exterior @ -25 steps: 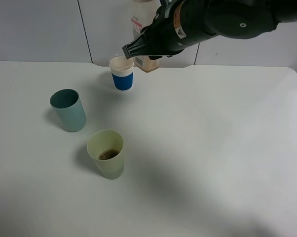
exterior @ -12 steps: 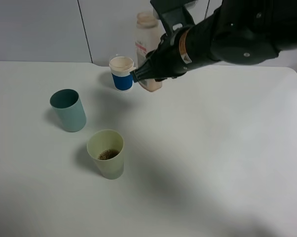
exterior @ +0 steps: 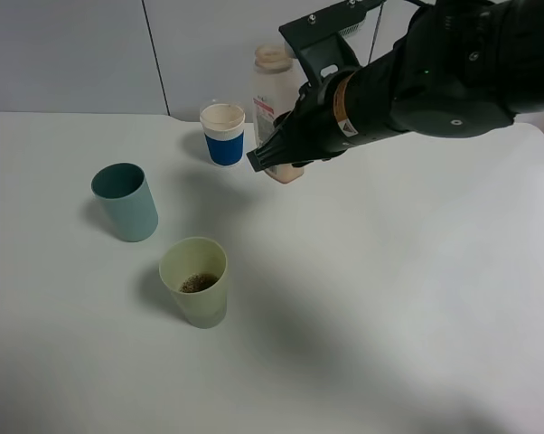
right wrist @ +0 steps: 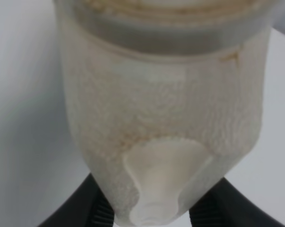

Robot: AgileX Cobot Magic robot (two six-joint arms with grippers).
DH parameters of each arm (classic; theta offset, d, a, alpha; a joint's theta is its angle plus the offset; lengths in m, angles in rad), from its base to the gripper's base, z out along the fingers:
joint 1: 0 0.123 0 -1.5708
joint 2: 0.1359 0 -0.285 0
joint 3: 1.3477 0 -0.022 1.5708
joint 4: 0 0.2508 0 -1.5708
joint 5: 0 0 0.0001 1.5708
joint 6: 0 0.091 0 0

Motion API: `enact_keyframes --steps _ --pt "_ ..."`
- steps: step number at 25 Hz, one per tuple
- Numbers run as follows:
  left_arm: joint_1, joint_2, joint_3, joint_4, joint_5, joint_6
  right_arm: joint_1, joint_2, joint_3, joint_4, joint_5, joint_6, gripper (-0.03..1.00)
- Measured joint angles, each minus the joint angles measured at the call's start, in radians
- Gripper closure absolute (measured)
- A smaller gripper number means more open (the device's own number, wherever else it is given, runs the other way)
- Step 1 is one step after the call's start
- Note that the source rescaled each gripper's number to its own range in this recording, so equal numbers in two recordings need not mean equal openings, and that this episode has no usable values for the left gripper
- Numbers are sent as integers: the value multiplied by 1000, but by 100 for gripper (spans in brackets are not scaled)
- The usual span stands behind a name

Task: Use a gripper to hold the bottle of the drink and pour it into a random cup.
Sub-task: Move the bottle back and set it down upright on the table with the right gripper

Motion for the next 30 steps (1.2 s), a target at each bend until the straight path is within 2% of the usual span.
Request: enact_keyframes --steps 6,12,15,18,20,23,30 --pt "0 0 0 0 0 0 -50 0 73 -29 -52 0 97" --pt "0 0 0 0 0 0 -146 0 139 -29 -145 0 97" --pt "0 0 0 0 0 0 -204 0 177 -29 -224 0 97" --pt "0 0 0 0 0 0 -267 0 229 -24 -346 -7 97" --pt "0 0 0 0 0 0 -300 0 258 -3 -422 -35 97" --pt "0 0 0 0 0 0 -343 -1 282 41 -488 -122 97" --pt "0 0 0 0 0 0 -373 79 285 151 -519 -357 97"
